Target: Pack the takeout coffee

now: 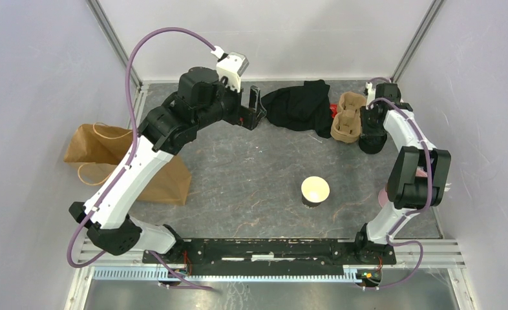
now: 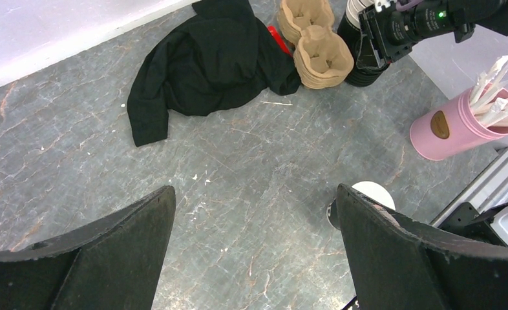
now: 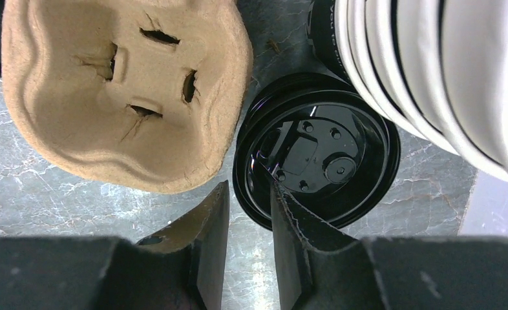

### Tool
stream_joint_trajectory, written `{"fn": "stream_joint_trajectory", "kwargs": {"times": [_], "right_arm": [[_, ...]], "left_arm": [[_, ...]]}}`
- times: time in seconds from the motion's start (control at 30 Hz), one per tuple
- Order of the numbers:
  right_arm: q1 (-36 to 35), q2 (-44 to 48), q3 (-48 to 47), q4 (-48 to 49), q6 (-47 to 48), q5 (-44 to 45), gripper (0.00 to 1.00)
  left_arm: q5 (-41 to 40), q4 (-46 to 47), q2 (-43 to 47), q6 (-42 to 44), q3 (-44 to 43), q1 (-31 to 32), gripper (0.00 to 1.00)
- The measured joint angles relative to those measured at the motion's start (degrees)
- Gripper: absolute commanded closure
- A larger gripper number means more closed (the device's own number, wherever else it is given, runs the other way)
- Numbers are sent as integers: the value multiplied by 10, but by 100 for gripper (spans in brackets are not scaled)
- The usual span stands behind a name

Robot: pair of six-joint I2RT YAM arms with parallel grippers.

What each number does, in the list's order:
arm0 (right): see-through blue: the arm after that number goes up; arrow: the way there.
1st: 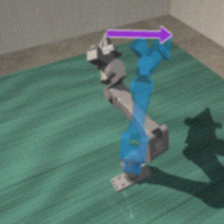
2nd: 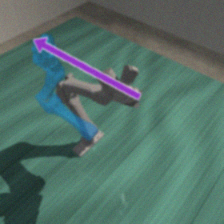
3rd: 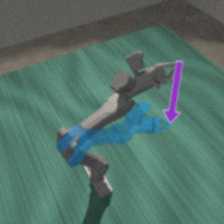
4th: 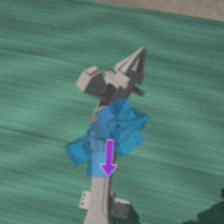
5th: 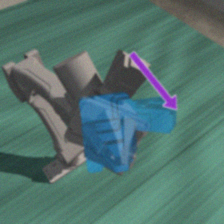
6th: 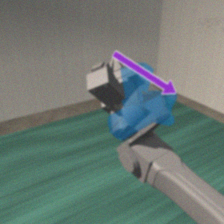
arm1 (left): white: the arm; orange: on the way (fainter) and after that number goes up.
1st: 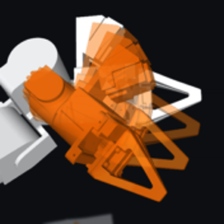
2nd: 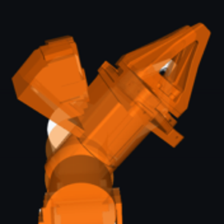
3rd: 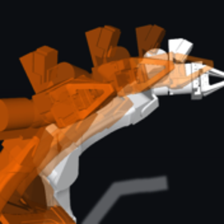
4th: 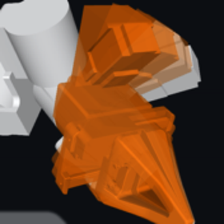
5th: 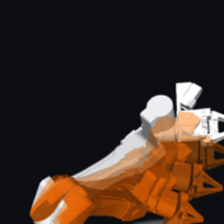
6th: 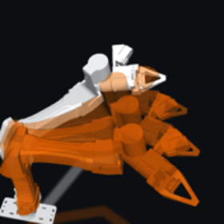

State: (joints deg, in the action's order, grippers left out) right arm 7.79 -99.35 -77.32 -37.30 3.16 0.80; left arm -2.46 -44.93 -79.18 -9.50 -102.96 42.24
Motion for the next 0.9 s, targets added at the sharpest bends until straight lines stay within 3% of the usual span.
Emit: {"fn": "stream_joint_trajectory", "kwargs": {"times": [0.17, 0.63, 0.9], "right_arm": [[-2, -11, 0, 1, 2, -3, 65], [-9, -21, 0, 4, 4, -3, 90], [-16, 17, 0, -10, -1, 8, 96]], "left_arm": [[0, 0, 0, 0, -5, 0, 0], [0, 0, 0, 0, -6, 0, 0], [12, 0, 0, 0, -6, 0, 0]]}}
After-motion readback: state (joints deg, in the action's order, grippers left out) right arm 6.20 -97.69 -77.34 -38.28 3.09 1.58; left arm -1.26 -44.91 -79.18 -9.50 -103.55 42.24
